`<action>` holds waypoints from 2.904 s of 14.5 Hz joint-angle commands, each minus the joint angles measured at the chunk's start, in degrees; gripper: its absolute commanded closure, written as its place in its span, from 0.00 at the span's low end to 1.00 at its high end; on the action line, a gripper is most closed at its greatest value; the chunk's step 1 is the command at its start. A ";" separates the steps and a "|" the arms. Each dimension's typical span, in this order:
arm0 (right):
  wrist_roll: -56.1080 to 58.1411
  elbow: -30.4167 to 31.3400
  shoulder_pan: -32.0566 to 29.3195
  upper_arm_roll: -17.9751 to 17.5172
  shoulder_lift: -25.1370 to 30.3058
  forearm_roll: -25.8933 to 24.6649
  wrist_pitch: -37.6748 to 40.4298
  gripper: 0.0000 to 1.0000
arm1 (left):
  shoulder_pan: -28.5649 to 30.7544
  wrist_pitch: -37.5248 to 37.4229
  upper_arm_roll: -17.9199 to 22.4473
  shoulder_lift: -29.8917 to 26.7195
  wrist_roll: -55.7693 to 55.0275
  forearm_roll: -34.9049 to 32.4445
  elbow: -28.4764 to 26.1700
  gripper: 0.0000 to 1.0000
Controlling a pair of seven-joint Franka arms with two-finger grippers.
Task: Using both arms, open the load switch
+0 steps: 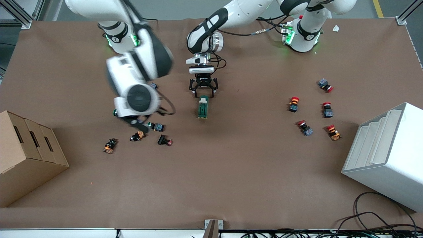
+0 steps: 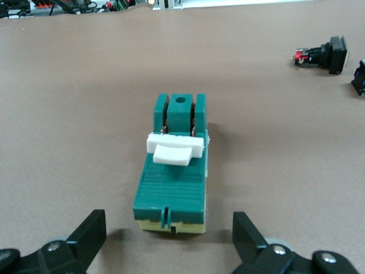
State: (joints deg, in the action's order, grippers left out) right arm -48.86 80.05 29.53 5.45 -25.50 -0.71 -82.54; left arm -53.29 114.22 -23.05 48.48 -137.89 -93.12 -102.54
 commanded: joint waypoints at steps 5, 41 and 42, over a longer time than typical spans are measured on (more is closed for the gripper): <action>37.11 1.87 -14.83 -1.32 8.44 -6.67 -2.79 0.00 | 2.31 1.18 -0.24 -6.63 20.26 21.64 8.58 0.01; 59.05 0.63 -32.08 -1.58 18.55 0.98 1.59 0.00 | 53.27 -17.72 0.90 -38.81 113.43 77.55 18.17 0.00; 59.05 0.64 -32.00 -1.58 19.25 0.19 1.85 0.00 | 53.64 -17.72 3.17 -40.03 116.67 78.70 17.56 0.00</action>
State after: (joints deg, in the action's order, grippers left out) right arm 9.52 76.70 -1.49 4.67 -9.82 0.28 -80.05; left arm -1.08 97.10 -21.87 10.94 -25.69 -17.39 -83.55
